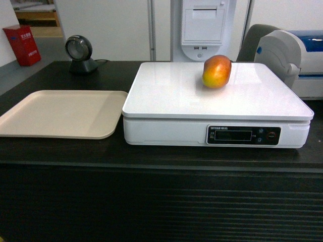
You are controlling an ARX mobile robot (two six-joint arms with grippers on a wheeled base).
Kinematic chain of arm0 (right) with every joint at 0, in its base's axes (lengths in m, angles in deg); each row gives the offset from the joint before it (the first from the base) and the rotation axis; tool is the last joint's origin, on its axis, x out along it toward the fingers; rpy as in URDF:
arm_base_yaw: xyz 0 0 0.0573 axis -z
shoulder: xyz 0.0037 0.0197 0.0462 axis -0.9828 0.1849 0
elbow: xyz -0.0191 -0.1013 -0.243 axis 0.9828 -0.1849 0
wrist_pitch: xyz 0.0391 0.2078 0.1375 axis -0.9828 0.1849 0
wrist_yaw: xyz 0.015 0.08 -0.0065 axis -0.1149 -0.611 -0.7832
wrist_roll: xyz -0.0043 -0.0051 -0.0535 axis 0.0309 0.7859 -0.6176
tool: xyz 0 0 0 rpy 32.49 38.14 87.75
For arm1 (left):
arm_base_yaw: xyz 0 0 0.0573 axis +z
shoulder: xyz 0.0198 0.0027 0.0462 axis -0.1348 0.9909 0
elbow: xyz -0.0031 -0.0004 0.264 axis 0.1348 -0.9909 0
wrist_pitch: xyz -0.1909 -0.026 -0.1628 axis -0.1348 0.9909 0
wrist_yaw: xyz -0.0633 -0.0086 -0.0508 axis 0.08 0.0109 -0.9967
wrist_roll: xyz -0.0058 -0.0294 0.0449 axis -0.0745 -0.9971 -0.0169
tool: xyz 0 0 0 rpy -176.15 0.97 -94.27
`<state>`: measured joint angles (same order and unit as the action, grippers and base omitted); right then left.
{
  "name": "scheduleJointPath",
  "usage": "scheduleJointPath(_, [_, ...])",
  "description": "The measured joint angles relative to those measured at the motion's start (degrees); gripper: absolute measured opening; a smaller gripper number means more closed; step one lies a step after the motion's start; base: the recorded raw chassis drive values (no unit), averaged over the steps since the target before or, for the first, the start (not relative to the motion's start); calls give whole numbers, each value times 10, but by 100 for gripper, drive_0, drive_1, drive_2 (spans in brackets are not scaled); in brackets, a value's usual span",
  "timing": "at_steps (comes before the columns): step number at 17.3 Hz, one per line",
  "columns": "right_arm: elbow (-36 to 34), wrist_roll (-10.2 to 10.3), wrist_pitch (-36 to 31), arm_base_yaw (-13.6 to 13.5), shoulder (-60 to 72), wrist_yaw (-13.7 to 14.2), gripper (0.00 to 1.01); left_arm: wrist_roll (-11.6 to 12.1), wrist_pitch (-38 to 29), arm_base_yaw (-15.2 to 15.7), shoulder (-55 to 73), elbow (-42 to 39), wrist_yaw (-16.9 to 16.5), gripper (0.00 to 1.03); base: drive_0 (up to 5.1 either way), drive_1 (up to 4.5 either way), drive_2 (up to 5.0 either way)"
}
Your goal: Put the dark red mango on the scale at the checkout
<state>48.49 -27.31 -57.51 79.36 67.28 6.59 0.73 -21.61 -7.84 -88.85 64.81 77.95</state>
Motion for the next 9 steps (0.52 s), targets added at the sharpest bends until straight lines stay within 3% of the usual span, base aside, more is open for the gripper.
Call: scheduleJointPath(9, [0,0,0,0,0,0,98,0,-1,0,0,0,0,98,0,0,0])
